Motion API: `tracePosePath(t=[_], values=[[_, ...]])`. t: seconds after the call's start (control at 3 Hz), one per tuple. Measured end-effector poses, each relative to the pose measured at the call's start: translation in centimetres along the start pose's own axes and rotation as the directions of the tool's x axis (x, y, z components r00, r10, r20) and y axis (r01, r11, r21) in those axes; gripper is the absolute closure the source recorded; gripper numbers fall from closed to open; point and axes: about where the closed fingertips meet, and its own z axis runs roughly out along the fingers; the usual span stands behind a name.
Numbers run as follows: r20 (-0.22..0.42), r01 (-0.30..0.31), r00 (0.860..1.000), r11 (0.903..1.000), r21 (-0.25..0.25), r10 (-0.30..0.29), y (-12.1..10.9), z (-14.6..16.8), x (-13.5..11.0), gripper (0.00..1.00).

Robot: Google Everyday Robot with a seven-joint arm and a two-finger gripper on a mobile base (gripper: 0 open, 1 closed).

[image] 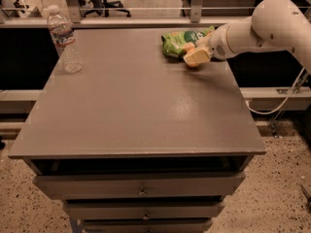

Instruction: Move orange near green rice chip bag

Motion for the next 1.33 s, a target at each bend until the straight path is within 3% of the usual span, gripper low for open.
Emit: tracePosePath(t=[0.33,1.0,1.33], values=[[-0.005,-0.004,1.000,1.0000,0.000,0.004,0.1,0.0,0.3,0.00],[0.014,-0.015,1.000,0.9997,0.019,0.014,0.0,-1.8,0.4,0.00],[0.052,-0.022,0.998,0.9996,0.020,0.021,-0.2,-4.4,0.4,0.00]])
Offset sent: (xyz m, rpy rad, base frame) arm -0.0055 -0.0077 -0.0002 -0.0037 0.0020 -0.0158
